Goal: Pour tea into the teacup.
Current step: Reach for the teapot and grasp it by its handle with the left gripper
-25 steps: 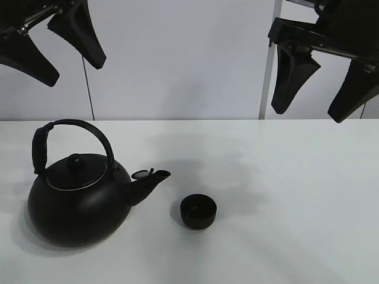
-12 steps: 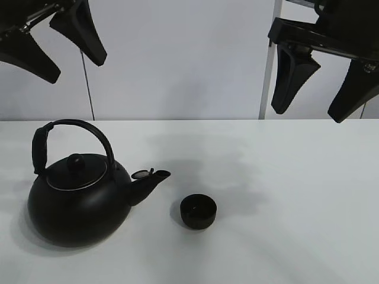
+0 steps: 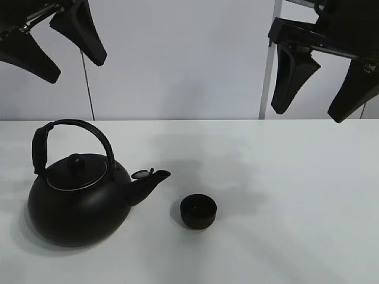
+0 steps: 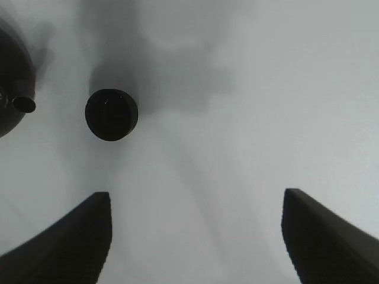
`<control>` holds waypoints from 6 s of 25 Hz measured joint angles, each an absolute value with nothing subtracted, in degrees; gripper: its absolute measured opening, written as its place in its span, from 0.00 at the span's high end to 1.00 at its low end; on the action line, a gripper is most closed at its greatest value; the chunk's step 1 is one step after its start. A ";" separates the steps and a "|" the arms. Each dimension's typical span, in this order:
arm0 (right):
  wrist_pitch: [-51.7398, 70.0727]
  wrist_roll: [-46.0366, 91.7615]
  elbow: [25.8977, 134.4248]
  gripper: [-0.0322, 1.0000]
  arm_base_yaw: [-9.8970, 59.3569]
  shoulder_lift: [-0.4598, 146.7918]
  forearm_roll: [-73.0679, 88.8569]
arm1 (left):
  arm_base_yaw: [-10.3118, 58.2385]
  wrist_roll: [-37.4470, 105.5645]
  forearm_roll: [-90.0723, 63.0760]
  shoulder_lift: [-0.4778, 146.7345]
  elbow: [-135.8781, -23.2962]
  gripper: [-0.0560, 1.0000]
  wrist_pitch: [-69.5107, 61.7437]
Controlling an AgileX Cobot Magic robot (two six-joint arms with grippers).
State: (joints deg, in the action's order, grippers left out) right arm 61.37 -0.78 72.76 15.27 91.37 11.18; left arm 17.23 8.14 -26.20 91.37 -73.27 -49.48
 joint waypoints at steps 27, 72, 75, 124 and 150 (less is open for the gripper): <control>61.37 -0.78 72.76 0.44 15.27 91.37 11.18 | 17.23 16.34 -29.90 87.37 -68.23 0.44 -39.09; 49.14 -0.78 72.72 0.44 15.27 91.37 11.18 | 17.23 51.60 -50.46 53.22 -28.64 0.44 -4.61; 44.71 -0.78 72.72 0.44 15.27 91.37 11.18 | 17.23 40.33 -38.12 53.22 -27.18 0.44 -3.66; 48.94 -0.78 72.72 0.44 15.27 91.37 15.00 | 17.23 -5.17 13.76 88.68 -11.50 0.44 55.97; 48.71 -0.78 72.72 0.44 15.27 91.37 15.01 | 17.23 0.84 6.58 103.20 -17.18 0.67 65.75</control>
